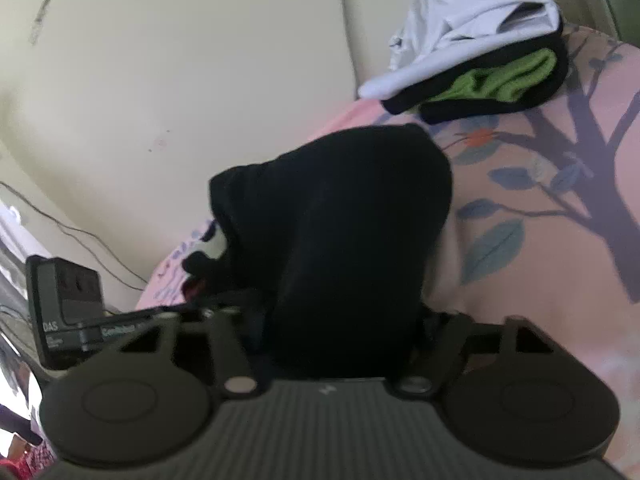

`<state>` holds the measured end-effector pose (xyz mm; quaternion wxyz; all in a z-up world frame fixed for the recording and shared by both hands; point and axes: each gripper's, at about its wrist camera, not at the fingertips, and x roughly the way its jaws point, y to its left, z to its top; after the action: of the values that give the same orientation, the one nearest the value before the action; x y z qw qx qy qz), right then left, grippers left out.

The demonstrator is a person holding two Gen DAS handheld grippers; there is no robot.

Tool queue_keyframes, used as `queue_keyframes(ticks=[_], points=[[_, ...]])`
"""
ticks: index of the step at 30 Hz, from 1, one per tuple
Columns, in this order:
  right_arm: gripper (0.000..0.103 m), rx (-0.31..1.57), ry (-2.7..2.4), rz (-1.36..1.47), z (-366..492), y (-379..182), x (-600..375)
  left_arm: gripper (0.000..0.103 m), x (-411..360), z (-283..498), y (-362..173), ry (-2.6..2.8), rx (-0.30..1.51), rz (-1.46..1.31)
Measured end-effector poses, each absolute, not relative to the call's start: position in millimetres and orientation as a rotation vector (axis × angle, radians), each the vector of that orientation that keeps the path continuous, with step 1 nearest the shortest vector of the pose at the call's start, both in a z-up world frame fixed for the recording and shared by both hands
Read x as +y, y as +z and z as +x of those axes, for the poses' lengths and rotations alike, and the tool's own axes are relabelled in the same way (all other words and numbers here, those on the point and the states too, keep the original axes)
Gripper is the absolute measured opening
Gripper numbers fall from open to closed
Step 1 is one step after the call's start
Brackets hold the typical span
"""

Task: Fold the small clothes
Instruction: 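Carry the folded sweater onto the clothes stack and open both grippers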

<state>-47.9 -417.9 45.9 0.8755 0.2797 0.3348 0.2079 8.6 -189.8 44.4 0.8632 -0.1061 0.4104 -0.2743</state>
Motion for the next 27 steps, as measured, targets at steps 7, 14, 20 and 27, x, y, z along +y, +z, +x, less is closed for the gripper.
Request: queue_keyframes(ticks=[7,14,20,27], points=[[0.057,0.434,0.473,0.539,7.0,141.6,-451.9,0.05,-230.9,69.4,145.3,-0.615,0.706,-0.252],[0.059,0.401,0.332,0.579,106.9,184.3,-558.0,0.054,-346.1,192.1,186.0,-0.666,0.695,-0.236],[0.035,0.601,0.163,0.709,190.0,72.5,-609.0,0.075,-394.5,267.4,80.9,-0.529,0.849,-0.215],[0.063,0.456,0.066,0.523,139.5,102.1,-586.1,0.08,-375.8,215.0,112.9,-0.502,0.715,-0.054]])
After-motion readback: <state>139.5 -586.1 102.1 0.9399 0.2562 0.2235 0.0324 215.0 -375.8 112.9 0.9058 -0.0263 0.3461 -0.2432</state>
